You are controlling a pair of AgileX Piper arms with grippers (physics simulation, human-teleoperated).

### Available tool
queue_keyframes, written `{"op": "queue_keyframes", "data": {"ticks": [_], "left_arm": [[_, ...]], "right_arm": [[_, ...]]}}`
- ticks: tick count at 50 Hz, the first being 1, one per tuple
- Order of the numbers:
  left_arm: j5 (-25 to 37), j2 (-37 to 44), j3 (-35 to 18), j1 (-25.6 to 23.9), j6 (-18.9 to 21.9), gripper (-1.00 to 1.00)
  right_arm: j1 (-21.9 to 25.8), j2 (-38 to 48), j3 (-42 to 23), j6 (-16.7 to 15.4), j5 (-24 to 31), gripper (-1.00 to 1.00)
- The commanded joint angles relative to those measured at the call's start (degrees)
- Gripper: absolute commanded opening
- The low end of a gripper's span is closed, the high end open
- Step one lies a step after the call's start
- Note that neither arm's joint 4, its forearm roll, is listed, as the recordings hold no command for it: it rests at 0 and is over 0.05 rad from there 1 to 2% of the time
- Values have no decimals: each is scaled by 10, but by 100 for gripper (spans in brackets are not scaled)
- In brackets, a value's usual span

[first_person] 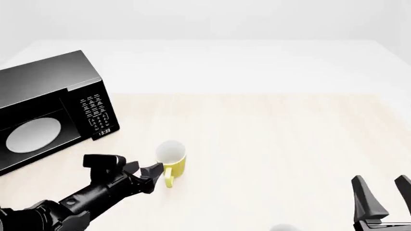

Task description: Put the yellow and white mug in the microwave and close it.

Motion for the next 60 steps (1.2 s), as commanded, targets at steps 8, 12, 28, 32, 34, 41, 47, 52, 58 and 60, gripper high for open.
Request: {"op": "queue_keyframes", "data": {"ticks": [8, 12, 28, 32, 34, 41, 47, 52, 58, 60], "left_arm": [[-34, 68, -16, -7, -11, 100], [-45, 90, -21, -6, -15, 100], [-79, 162, -28, -26, -44, 100], [-93, 188, -29, -39, -59, 100], [-94, 193, -30, -43, -62, 100], [-102, 210, -33, -56, -74, 100], [-120, 250, -41, -66, -94, 100], [-125, 266, -46, -70, -102, 100], [-130, 282, -51, -72, -108, 100], [-130, 282, -51, -69, -108, 100]], "right_arm": [[0, 0, 0, 0, 0, 100], [0, 0, 0, 0, 0, 100], [0, 0, 0, 0, 0, 100], [0, 0, 0, 0, 0, 100], [0, 0, 0, 0, 0, 100], [0, 0, 0, 0, 0, 100], [0, 0, 0, 0, 0, 100], [0, 0, 0, 0, 0, 100], [0, 0, 0, 0, 0, 100], [0, 0, 0, 0, 0, 100]]}}
